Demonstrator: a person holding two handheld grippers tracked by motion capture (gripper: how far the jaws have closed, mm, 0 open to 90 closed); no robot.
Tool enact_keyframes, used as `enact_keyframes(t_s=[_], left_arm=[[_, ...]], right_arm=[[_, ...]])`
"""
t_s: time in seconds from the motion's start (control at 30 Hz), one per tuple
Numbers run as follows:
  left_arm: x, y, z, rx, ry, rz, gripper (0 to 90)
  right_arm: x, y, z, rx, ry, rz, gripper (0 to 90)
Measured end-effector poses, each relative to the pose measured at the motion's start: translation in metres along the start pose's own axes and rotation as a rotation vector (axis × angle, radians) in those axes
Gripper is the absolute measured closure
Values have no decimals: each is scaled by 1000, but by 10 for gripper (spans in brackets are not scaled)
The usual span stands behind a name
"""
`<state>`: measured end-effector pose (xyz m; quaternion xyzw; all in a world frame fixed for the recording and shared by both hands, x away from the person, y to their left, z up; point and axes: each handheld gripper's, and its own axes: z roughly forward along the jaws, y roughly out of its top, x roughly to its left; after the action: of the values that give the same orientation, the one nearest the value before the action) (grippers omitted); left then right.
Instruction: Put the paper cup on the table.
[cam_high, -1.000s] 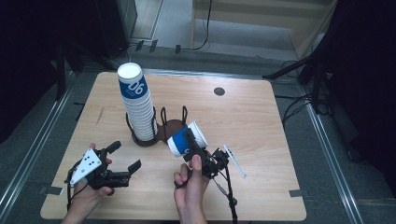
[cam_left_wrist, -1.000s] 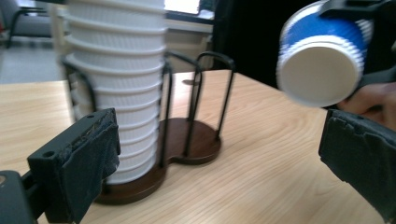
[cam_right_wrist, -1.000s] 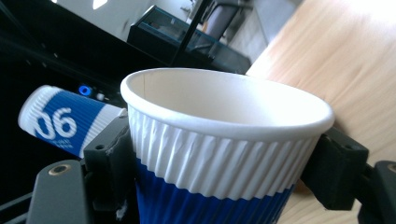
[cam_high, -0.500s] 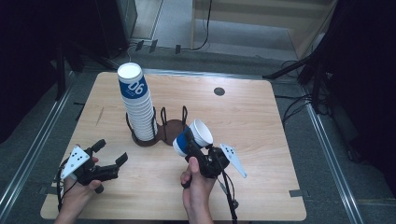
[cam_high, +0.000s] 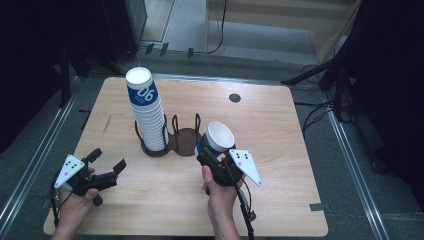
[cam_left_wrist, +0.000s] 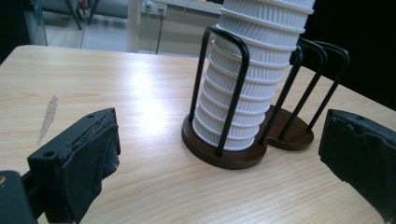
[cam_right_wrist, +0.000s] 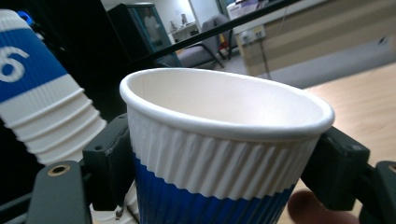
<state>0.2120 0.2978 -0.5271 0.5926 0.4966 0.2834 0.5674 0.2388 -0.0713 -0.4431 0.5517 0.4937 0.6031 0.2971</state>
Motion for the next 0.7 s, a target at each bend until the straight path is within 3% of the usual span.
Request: enact_keyframes(t_s=[0.4, 0.67, 0.7], left_arm=[[9, 1, -3, 4, 26, -19, 0], [12, 0, -2, 19, 41, -23, 0], [12, 0, -2, 23, 42, -21, 0]], right_arm=[[-18, 17, 6, -80, -81, -195, 206], [-41, 21, 19, -96, -105, -243, 206], [-44, 21, 22, -94, -126, -259, 206]])
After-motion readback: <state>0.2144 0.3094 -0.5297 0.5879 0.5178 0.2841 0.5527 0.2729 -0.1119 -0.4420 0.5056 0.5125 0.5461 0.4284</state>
